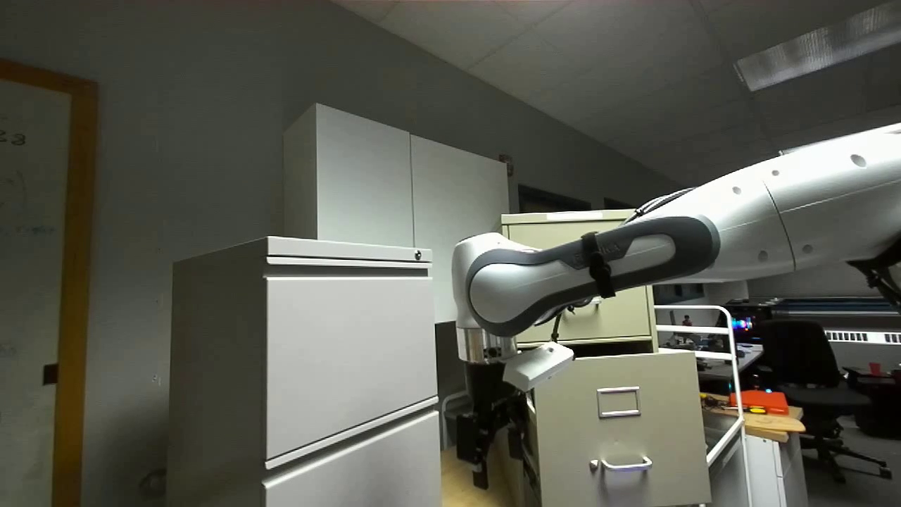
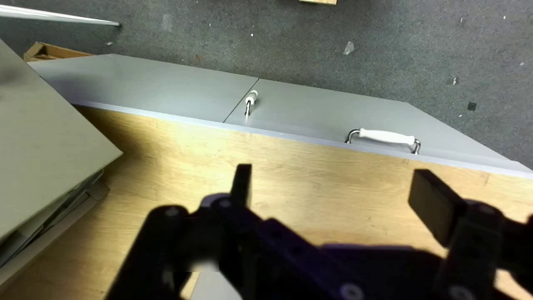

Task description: Close the bottom drawer on the right

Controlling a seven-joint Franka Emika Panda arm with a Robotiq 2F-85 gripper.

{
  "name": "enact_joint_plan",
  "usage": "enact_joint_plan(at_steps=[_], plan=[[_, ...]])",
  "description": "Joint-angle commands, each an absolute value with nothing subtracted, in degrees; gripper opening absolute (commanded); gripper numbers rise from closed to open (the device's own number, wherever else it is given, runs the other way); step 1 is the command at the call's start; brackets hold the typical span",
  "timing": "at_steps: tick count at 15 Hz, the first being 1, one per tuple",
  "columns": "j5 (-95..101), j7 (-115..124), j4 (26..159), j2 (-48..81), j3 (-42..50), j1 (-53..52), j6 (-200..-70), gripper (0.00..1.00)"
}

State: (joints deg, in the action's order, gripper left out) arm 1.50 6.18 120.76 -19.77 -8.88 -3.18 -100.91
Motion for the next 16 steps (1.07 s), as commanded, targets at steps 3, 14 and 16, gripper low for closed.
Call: enact_joint_plan(at_steps=[3, 14, 16], plan=[[3.14, 15.94, 120.46, -18.1, -6.84, -0.47, -103.55, 0.5], [9.8, 41.45, 128.91, -15.29, -2.62, 8.44, -121.16, 0.0], [12.03, 47.58, 130.88, -15.8, -2.51, 9.59, -123.52, 0.0]])
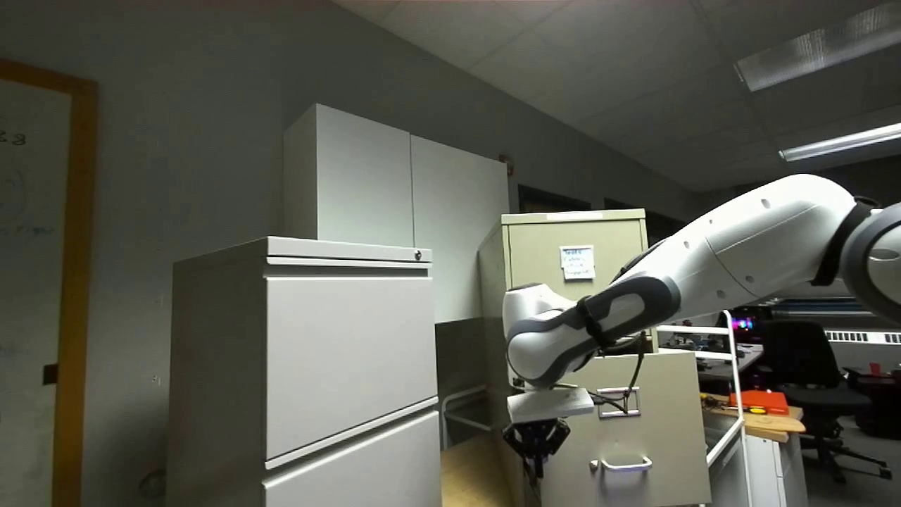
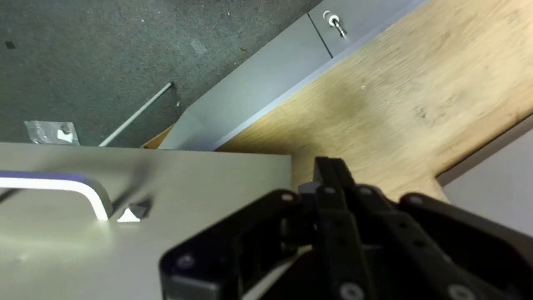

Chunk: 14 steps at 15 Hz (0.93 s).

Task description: Close the bottom drawer on the right

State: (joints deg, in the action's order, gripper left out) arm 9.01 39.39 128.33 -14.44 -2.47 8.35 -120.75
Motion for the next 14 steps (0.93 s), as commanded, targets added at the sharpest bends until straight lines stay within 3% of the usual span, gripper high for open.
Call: enact_joint_plan(at_steps=[1, 14], plan=[[13.18, 50.8, 131.81, -16.08, -2.45, 10.07, -124.86, 0.0], [33.07, 90.58, 134.74, -16.09, -4.3, 14.88, -138.59, 0.0]])
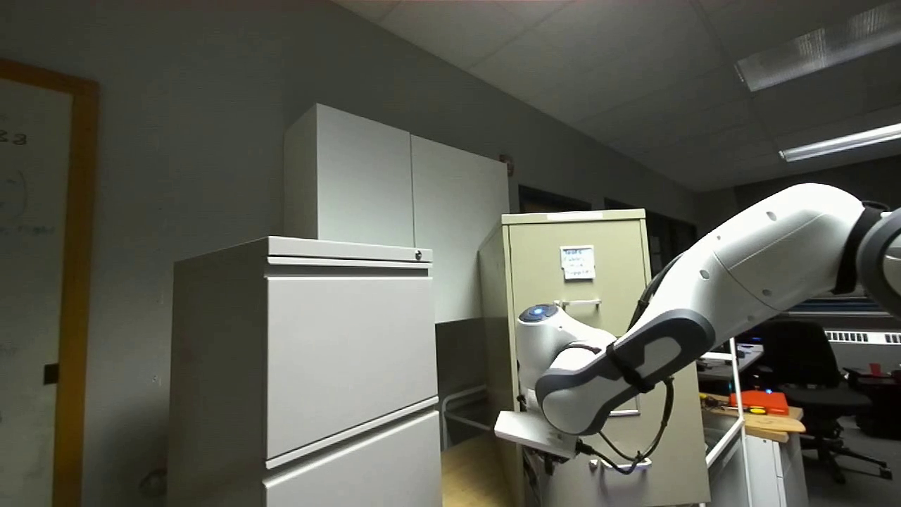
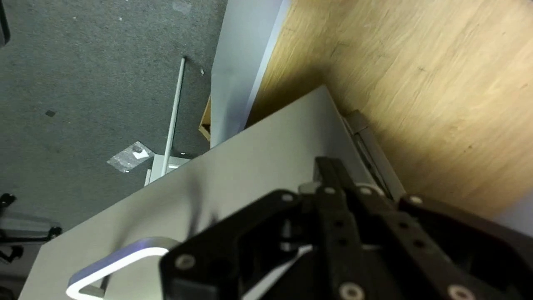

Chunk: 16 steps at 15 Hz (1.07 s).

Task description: Close the bottom drawer on the right

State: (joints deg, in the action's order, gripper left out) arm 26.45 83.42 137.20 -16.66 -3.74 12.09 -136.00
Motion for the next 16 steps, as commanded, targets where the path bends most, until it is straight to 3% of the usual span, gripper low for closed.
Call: enact_joint_plan(at_steps=[1, 13, 16], plan=[[35.06, 93.36, 134.24, -15.74, -4.48, 15.07, -138.34, 0.0], [62.48, 123.36, 120.87, -4.56, -4.8, 15.09, -133.83, 0.0], [67.95, 127.9, 115.26, -0.47, -1.65, 10.9, -129.29, 0.0]])
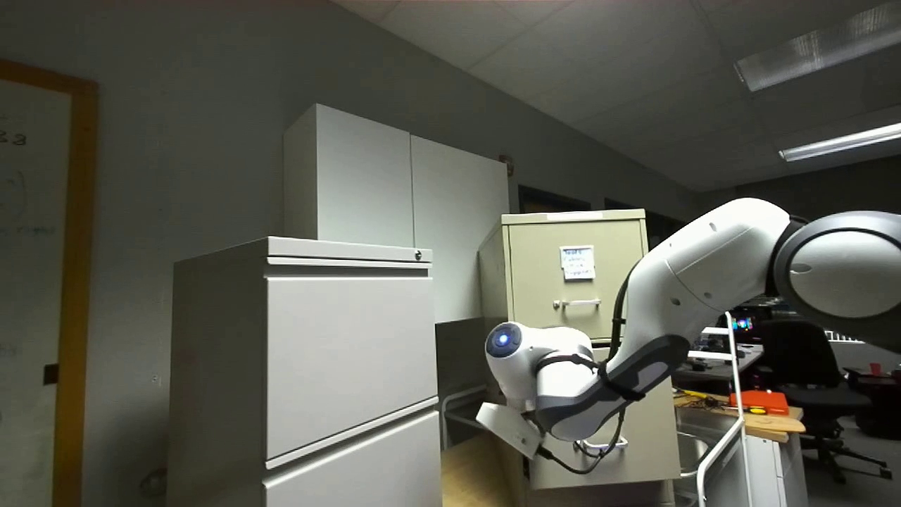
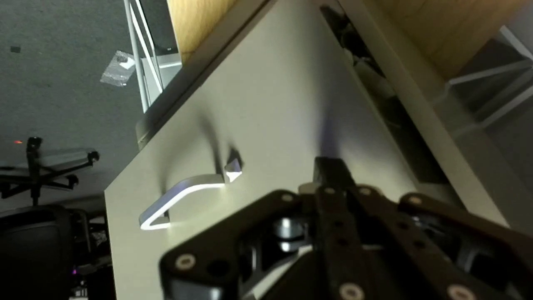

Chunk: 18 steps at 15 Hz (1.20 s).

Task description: Close the bottom drawer on the right

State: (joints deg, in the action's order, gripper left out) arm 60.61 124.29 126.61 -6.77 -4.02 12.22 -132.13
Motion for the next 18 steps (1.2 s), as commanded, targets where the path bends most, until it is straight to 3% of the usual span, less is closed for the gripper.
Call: enact_joint_plan(at_steps=[1, 13, 18], plan=[[69.58, 129.13, 113.31, 0.92, -1.04, 10.22, -127.98, 0.0], [76.68, 132.47, 100.28, 8.04, 2.59, 5.03, -110.45, 0.0], [79.38, 131.09, 99.08, 7.18, 2.79, 4.9, -111.34, 0.0]])
